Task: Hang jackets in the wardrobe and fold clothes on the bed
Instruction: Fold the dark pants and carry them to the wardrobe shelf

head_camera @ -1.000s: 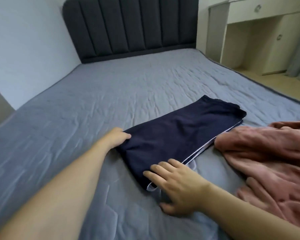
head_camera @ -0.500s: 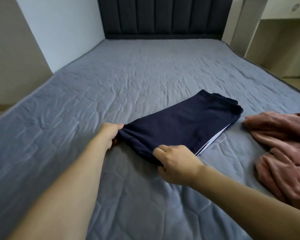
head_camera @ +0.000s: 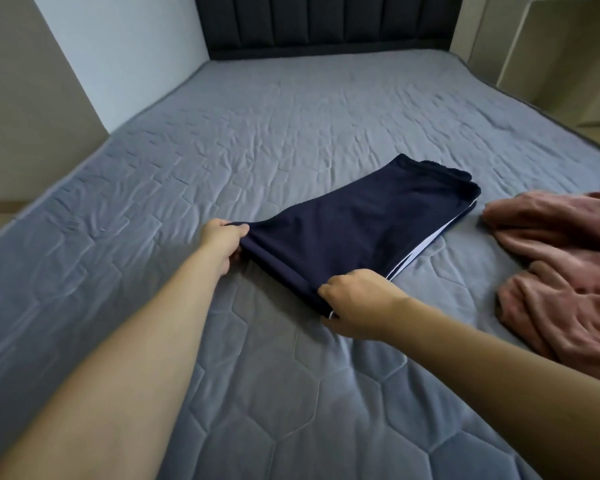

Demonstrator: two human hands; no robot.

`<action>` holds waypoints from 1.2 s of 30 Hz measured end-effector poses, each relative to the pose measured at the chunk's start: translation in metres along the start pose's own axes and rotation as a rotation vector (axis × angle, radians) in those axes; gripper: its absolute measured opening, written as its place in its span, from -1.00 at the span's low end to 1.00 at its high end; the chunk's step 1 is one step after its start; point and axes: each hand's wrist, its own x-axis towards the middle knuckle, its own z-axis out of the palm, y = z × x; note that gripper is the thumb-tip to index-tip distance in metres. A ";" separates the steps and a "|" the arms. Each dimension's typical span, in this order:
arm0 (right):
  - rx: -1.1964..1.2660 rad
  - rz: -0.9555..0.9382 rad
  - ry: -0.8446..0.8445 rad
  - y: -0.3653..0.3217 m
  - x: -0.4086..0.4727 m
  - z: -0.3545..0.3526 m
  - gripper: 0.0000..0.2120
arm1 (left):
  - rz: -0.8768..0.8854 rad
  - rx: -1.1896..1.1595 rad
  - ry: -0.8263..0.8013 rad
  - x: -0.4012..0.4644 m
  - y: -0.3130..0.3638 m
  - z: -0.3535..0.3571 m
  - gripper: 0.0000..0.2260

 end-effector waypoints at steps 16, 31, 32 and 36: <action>1.675 0.648 -0.143 0.146 -0.021 -0.044 -0.71 | 0.242 0.060 -0.496 -0.009 0.060 0.061 -0.71; 1.803 1.408 1.165 0.272 0.005 0.038 -0.94 | -0.080 0.445 -0.734 0.043 0.155 0.279 -0.60; 1.736 1.421 1.186 0.272 0.006 0.045 -0.97 | -0.094 0.473 -0.739 0.050 0.152 0.282 -0.58; 1.600 1.393 1.206 0.267 0.010 0.055 -0.80 | 0.256 0.443 -0.508 0.074 0.135 0.304 -0.77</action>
